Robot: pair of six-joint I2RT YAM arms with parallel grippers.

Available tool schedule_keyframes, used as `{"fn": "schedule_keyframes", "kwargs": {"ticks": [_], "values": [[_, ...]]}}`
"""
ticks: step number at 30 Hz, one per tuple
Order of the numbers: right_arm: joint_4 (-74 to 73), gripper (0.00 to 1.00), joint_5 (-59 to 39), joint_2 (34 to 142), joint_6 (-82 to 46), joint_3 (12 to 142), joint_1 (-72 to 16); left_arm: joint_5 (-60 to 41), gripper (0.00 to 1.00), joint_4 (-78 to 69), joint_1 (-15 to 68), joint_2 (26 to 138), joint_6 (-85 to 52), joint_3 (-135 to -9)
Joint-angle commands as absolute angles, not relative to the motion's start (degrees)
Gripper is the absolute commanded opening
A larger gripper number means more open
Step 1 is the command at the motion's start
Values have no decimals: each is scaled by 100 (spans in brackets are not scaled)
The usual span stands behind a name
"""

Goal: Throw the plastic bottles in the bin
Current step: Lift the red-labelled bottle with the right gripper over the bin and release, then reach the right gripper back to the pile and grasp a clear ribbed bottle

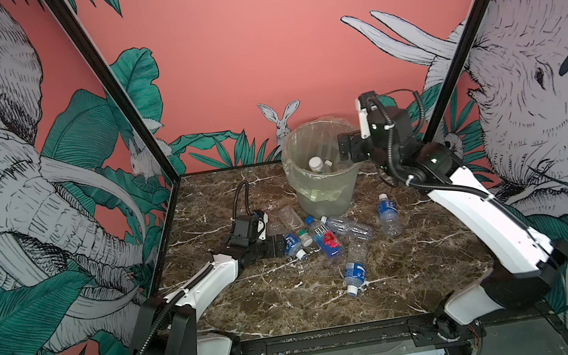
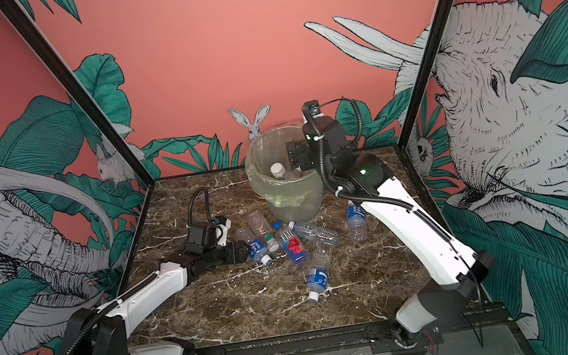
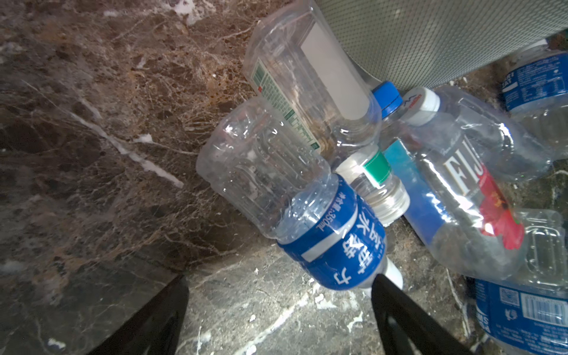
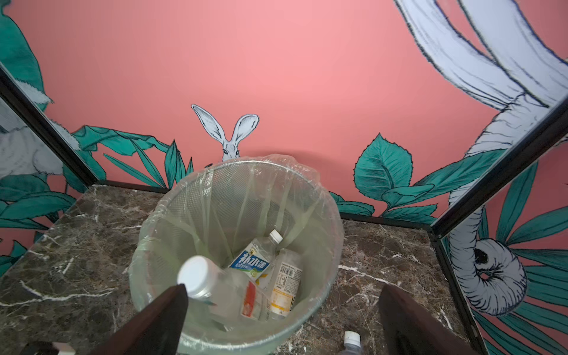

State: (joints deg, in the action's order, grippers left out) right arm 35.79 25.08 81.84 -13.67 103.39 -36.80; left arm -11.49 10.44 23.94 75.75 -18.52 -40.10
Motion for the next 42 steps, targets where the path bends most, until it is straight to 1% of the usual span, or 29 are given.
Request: {"fn": "schedule_keyframes", "kwargs": {"ticks": [1,10,17,22,27,36,42], "values": [[3388,99,2645,7920,-1468,9712,-3677,-1154,94,1134,2362,7496,-2039,-4171],[3632,99,2710,6994,-1826,8143,-3629,-1213,94,1099,2368,7724,-2241,-4442],[3794,98,2052,6643,-2634,6776,-3629,-1219,93,1152,2375,7818,-2225,-4604],[3829,96,1554,6644,-3239,6023,-3667,-1274,93,1170,2373,7788,-2114,-4611],[3624,95,1224,6764,-3745,5540,-3953,-1318,93,1073,2373,7748,-2074,-4536],[3243,94,1127,7483,-4474,5186,-4616,-1322,93,1098,2372,7669,-1986,-4486],[3182,93,1108,7779,-4695,5067,-4761,-1315,93,1076,2375,7630,-1926,-4404]]}}
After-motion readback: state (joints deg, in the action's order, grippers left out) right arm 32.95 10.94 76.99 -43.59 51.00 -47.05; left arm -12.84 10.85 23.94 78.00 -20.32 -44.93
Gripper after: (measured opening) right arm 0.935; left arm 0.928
